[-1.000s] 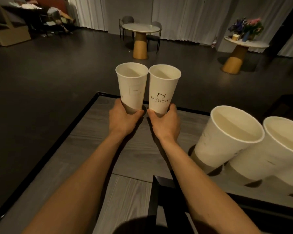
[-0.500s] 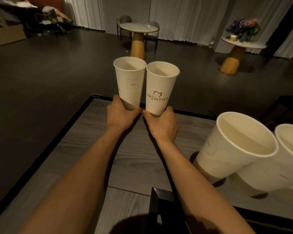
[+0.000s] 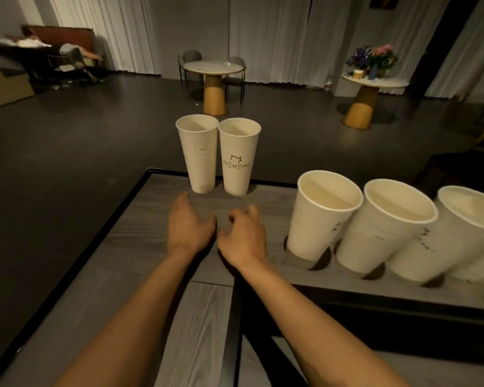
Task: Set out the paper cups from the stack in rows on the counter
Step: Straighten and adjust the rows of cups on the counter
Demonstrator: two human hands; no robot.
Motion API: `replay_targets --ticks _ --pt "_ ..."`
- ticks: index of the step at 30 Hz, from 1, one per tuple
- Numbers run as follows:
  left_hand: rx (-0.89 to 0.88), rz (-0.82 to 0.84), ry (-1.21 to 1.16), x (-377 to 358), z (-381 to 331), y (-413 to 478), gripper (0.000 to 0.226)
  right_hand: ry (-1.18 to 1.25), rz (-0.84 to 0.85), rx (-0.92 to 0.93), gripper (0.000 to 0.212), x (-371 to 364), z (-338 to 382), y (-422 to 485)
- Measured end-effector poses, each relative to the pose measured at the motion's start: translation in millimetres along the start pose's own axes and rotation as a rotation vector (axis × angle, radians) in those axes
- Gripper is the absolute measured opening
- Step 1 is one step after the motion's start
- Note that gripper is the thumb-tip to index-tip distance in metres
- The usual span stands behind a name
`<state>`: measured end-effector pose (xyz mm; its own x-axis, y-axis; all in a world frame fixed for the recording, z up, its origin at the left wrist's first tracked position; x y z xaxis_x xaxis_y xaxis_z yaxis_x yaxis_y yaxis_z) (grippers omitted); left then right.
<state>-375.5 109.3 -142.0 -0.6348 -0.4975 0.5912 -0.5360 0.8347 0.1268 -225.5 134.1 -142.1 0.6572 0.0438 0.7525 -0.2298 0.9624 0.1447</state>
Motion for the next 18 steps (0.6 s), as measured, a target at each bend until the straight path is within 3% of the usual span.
replay_targets --ticks 4,6,9,12,15,18 --pt "-0.019 0.173 0.051 -11.4 -11.5 -45.6 0.058 -0.263 0.306 0.226 0.03 6.9 17.5 -67.2" --pt "-0.006 0.254 0.027 -15.6 -18.1 -60.4 0.055 -0.207 0.285 0.232 0.014 35.6 13.6 -87.7" --pt "0.01 0.293 -0.11 -18.1 -37.0 -88.9 0.055 0.047 0.075 0.135 0.019 94.5 -6.3 -119.7" --pt "-0.054 0.328 -0.17 -33.2 -61.1 -119.5 0.075 0.314 -0.225 0.034 0.022 143.9 -41.0 -153.6" --pt "-0.099 0.353 -0.153 -52.3 -82.4 -140.1 0.101 0.383 -0.417 -0.098 0.025 172.9 -84.5 -166.0" --pt "-0.12 0.298 -0.135 -59.5 -98.8 -148.2 0.115 0.398 -0.489 -0.222 0.031 190.9 -116.5 -163.2"
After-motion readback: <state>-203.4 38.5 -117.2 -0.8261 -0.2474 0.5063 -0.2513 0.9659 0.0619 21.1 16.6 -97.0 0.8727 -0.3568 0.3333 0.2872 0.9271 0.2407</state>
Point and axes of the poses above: each hand's wrist, its own y-axis towards the middle knuckle, its own x-axis out of the back of the hand, z = x × y, the point moved 9 cm from there along y, towards the middle knuckle, and after that the axes turned 1 degree about y, right-handed, at the moved point
